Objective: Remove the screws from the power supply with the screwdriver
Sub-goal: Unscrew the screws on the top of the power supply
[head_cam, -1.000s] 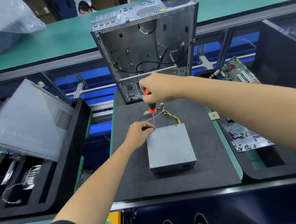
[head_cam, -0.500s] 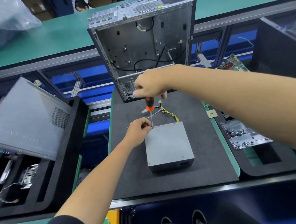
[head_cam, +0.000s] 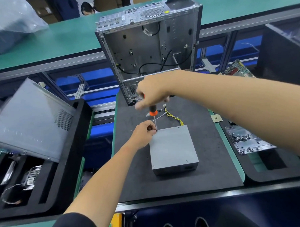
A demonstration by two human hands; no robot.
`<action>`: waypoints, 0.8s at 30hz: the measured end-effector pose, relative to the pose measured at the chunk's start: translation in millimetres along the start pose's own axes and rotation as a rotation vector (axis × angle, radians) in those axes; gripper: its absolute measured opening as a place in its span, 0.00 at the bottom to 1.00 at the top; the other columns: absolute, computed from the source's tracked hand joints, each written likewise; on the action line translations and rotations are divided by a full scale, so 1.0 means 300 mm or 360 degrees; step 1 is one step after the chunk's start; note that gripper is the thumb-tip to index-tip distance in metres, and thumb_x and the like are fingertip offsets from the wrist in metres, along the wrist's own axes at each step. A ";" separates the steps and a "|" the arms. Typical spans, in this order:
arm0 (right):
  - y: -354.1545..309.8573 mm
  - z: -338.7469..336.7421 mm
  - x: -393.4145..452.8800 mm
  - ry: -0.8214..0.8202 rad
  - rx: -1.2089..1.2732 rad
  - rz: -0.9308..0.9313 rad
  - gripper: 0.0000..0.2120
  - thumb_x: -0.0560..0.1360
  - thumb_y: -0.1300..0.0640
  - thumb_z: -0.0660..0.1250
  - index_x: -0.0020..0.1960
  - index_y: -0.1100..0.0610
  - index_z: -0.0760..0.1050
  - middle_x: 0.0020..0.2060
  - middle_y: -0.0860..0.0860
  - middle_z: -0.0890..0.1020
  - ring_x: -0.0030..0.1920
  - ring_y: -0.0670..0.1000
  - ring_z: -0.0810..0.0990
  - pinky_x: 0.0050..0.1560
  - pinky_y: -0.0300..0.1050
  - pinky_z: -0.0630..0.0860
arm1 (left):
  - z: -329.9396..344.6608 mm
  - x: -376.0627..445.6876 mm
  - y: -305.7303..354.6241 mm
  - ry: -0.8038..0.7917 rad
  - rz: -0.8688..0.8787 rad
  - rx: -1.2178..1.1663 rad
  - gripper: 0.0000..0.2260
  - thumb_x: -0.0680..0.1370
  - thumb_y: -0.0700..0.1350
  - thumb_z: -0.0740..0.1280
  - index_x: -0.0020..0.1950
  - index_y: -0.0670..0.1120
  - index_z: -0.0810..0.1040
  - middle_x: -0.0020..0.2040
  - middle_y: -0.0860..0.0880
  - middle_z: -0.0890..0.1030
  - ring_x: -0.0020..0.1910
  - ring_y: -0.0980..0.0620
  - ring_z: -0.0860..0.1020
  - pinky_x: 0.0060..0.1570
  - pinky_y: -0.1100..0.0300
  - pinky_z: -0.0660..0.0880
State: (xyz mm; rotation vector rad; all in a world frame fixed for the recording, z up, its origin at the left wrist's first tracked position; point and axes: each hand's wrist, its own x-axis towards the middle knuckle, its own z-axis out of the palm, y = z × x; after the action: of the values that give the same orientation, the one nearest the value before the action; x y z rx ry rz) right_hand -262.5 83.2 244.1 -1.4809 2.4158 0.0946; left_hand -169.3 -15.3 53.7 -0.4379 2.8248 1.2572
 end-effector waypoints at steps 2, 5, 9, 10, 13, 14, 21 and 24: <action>-0.002 0.001 0.008 0.0051 -0.0188 0.0070 0.21 0.79 0.45 0.53 0.40 0.60 0.74 0.28 0.55 0.81 0.23 0.53 0.80 0.31 0.43 0.73 | -0.003 0.002 0.002 -0.0021 -0.0004 0.0008 0.12 0.75 0.37 0.67 0.37 0.52 0.72 0.35 0.54 0.75 0.34 0.57 0.71 0.37 0.66 0.68; 0.005 0.000 0.014 -0.0042 -0.0014 -0.0146 0.08 0.77 0.53 0.59 0.47 0.56 0.72 0.38 0.51 0.82 0.35 0.51 0.82 0.40 0.47 0.76 | 0.003 0.003 -0.003 -0.0005 -0.0025 0.0005 0.12 0.76 0.37 0.67 0.37 0.51 0.72 0.34 0.54 0.75 0.34 0.56 0.71 0.36 0.67 0.68; 0.000 -0.019 -0.025 -0.0113 0.0292 -0.0279 0.10 0.69 0.66 0.64 0.47 0.54 0.73 0.41 0.47 0.77 0.41 0.50 0.74 0.37 0.42 0.70 | 0.008 0.003 -0.007 0.0014 -0.0053 -0.0004 0.11 0.76 0.37 0.67 0.37 0.51 0.73 0.33 0.54 0.75 0.32 0.59 0.70 0.34 0.70 0.66; -0.001 -0.013 -0.029 -0.0106 0.0321 -0.0272 0.09 0.68 0.66 0.64 0.46 0.55 0.73 0.41 0.48 0.78 0.41 0.50 0.75 0.36 0.41 0.70 | 0.009 0.003 -0.007 0.0009 -0.0056 -0.0001 0.11 0.76 0.37 0.67 0.37 0.51 0.73 0.33 0.54 0.74 0.32 0.59 0.70 0.33 0.71 0.66; -0.010 0.003 -0.028 -0.0053 0.0122 -0.0068 0.08 0.74 0.51 0.63 0.41 0.55 0.70 0.39 0.54 0.80 0.36 0.54 0.81 0.35 0.46 0.74 | 0.010 0.003 -0.007 0.0022 -0.0059 0.0003 0.13 0.76 0.38 0.67 0.36 0.53 0.72 0.33 0.55 0.74 0.32 0.59 0.69 0.32 0.74 0.66; -0.015 0.004 -0.029 0.0000 -0.0057 0.0015 0.14 0.78 0.47 0.59 0.38 0.55 0.67 0.36 0.54 0.77 0.32 0.54 0.80 0.33 0.46 0.72 | 0.010 0.002 -0.007 0.0028 -0.0065 0.0007 0.14 0.76 0.38 0.67 0.35 0.54 0.72 0.33 0.55 0.74 0.32 0.60 0.70 0.32 0.75 0.66; -0.007 -0.007 -0.032 -0.0058 0.0191 -0.0233 0.07 0.73 0.63 0.64 0.48 0.55 0.69 0.41 0.48 0.77 0.42 0.51 0.74 0.37 0.43 0.69 | 0.016 0.007 -0.009 0.0032 -0.0083 0.0022 0.14 0.76 0.38 0.66 0.35 0.54 0.71 0.33 0.56 0.75 0.33 0.60 0.70 0.32 0.73 0.66; -0.003 -0.011 -0.061 -0.0023 0.0512 -0.0216 0.10 0.69 0.66 0.65 0.46 0.55 0.68 0.44 0.53 0.80 0.41 0.52 0.75 0.37 0.44 0.71 | 0.017 0.011 -0.015 0.0009 -0.0085 0.0009 0.14 0.76 0.38 0.66 0.35 0.54 0.72 0.34 0.55 0.74 0.33 0.59 0.70 0.33 0.68 0.65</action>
State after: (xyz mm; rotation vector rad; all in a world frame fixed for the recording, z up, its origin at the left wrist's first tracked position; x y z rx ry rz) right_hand -255.0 97.7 252.6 -1.4787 2.1840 -0.2975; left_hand -171.7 -15.0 46.5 -0.5134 2.8006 1.2402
